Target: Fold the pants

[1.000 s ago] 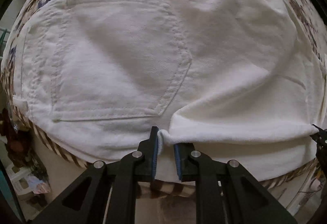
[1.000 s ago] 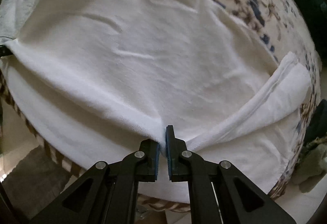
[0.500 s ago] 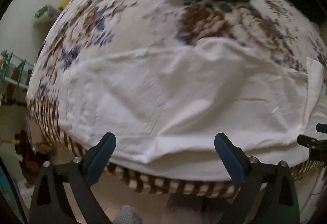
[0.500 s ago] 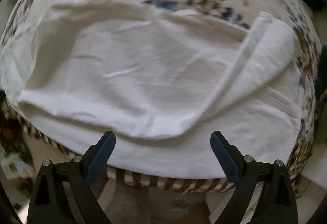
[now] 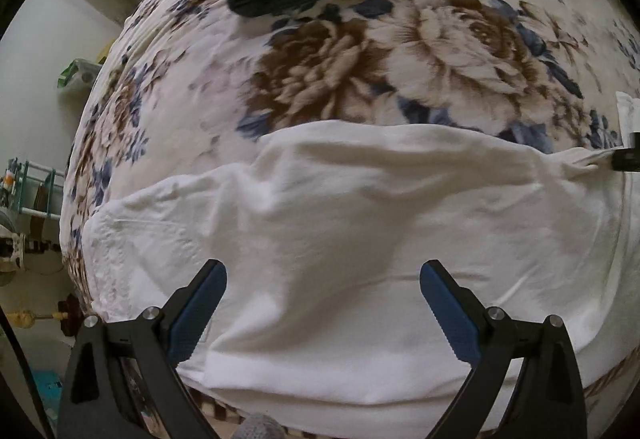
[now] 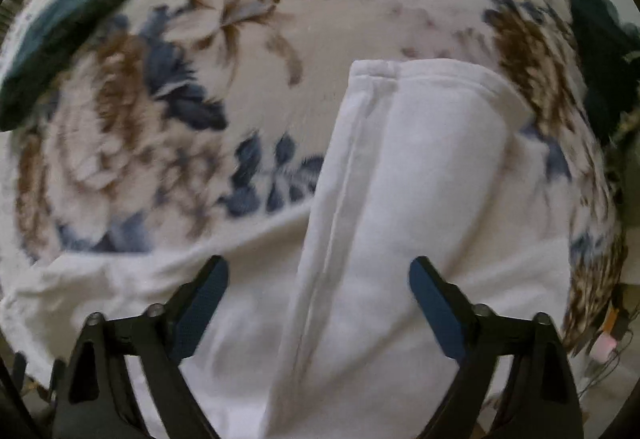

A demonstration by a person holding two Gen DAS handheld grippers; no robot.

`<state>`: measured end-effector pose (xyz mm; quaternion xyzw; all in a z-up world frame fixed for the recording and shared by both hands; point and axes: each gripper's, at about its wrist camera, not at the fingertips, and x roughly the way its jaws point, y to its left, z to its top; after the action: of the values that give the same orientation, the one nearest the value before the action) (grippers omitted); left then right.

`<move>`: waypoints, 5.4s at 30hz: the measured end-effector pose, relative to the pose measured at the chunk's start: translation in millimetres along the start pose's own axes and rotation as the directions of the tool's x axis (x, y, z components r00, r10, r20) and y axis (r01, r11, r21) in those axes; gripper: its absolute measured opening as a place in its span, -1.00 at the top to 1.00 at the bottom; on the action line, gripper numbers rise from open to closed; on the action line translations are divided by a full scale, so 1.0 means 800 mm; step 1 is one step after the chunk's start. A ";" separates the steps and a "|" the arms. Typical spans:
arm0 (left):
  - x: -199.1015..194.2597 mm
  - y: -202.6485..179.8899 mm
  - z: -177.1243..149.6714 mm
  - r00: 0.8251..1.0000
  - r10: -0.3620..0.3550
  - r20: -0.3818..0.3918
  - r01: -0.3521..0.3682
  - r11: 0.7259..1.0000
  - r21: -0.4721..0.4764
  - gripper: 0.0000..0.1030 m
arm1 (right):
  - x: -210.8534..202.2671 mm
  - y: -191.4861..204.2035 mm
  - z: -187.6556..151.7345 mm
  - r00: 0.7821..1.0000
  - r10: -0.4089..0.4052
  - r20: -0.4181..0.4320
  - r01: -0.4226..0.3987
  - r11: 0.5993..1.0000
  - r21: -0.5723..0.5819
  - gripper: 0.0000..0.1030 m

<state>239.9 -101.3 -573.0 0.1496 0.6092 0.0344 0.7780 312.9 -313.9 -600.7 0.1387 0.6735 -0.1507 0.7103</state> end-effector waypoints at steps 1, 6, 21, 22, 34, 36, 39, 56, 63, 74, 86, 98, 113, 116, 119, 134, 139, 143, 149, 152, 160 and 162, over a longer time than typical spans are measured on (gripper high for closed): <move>0.001 -0.005 0.002 1.000 -0.004 -0.004 0.004 1.000 0.006 -0.93 | 0.014 0.000 0.001 1.000 -0.011 -0.029 0.011 1.000 -0.008 0.10; -0.013 -0.028 -0.013 0.999 -0.047 -0.016 0.048 0.996 0.071 -0.93 | -0.020 -0.071 -0.042 0.998 0.044 0.053 -0.054 0.978 0.204 0.90; -0.017 -0.081 -0.058 0.992 -0.109 -0.057 0.116 0.981 0.152 -0.93 | 0.055 -0.312 -0.155 0.818 0.504 0.279 -0.542 0.510 0.667 0.02; -0.015 -0.080 -0.057 0.993 -0.106 -0.061 0.114 0.982 0.148 -0.93 | 0.072 -0.301 -0.145 0.811 0.508 0.289 -0.548 0.487 0.680 0.08; -0.034 -0.056 -0.058 0.986 -0.159 -0.044 0.163 0.982 0.099 -0.93 | 0.007 -0.332 -0.181 0.868 0.408 0.284 -0.488 0.590 0.644 0.92; -0.030 -0.052 -0.063 0.986 -0.157 -0.049 0.161 0.983 0.090 -0.93 | 0.041 -0.333 -0.183 0.880 0.427 0.208 -0.446 0.593 0.670 0.92; -0.024 -0.038 -0.069 0.984 -0.166 -0.060 0.169 0.984 0.055 -0.93 | 0.065 -0.328 -0.184 0.892 0.437 0.115 -0.394 0.627 0.672 0.67; 0.036 0.340 -0.156 0.994 -0.070 -0.080 0.034 0.921 -0.389 -0.92 | 0.025 0.076 -0.259 0.728 0.685 -0.002 -0.581 0.619 0.529 -0.16; 0.103 0.459 -0.156 0.969 -0.229 -0.094 0.142 0.825 -0.546 -0.92 | 0.047 0.160 -0.273 0.742 0.669 0.048 -0.565 0.585 0.582 0.04; 0.114 0.447 -0.148 0.961 -0.275 0.017 0.248 0.839 -0.484 0.69 | 0.036 0.204 -0.279 0.800 0.591 0.106 -0.537 0.627 0.564 0.80; 0.111 0.521 -0.152 0.981 -0.192 0.012 0.172 0.846 -0.505 0.95 | -0.004 0.202 -0.310 0.840 0.542 0.031 -0.495 0.741 0.455 0.82; 0.129 0.518 -0.186 0.835 -0.519 0.182 0.493 0.559 -0.667 0.32 | 0.050 0.198 -0.307 0.789 0.610 -0.075 -0.512 0.720 0.468 0.58; 0.148 0.518 -0.195 0.683 -0.643 0.347 0.659 0.338 -0.671 0.09 | 0.057 0.215 -0.307 0.776 0.620 -0.117 -0.499 0.716 0.488 0.54; 0.152 0.495 -0.180 0.777 -0.594 0.209 0.573 0.530 -0.625 0.14 | 0.056 0.224 -0.305 0.780 0.613 -0.124 -0.501 0.731 0.462 0.53; 0.146 0.475 -0.162 0.845 -0.514 0.147 0.504 0.673 -0.541 0.83 | 0.050 0.228 -0.306 0.796 0.596 -0.107 -0.501 0.748 0.435 0.73; 0.133 0.477 -0.154 0.931 -0.365 0.021 0.328 0.809 -0.488 0.76 | 0.057 0.227 -0.303 0.793 0.583 -0.177 -0.479 0.777 0.409 0.71; 0.045 0.431 -0.125 0.987 -0.150 0.050 0.158 0.925 -0.346 -0.22 | 0.021 0.187 -0.296 0.782 0.620 -0.072 -0.562 0.749 0.351 -0.51; -0.008 0.349 -0.107 0.986 -0.133 0.096 0.151 0.964 -0.221 -0.86 | -0.012 0.105 -0.293 0.811 0.584 0.042 -0.553 0.739 0.386 -0.51; -0.022 0.168 -0.088 0.971 -0.236 0.038 0.239 0.967 -0.092 -0.86 | -0.046 -0.121 -0.272 0.877 0.388 0.283 -0.479 0.664 0.574 -0.51; -0.022 0.078 -0.081 0.970 -0.244 0.018 0.244 0.969 -0.031 -0.86 | -0.045 -0.235 -0.253 0.895 0.273 0.354 -0.445 0.615 0.651 -0.51; -0.029 -0.091 -0.071 0.965 -0.260 -0.045 0.263 0.960 0.099 -0.86 | 0.032 -0.400 -0.187 0.888 0.273 0.369 -0.459 0.537 0.707 -0.35; -0.032 -0.113 -0.070 0.967 -0.251 -0.047 0.255 0.958 0.129 -0.86 | 0.060 -0.405 -0.172 0.873 0.329 0.360 -0.486 0.519 0.703 -0.21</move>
<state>167.9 -182.6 -585.8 0.1218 0.6359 -0.1041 0.7550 59.6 -557.1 -654.5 0.5705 0.4215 -0.2660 0.6528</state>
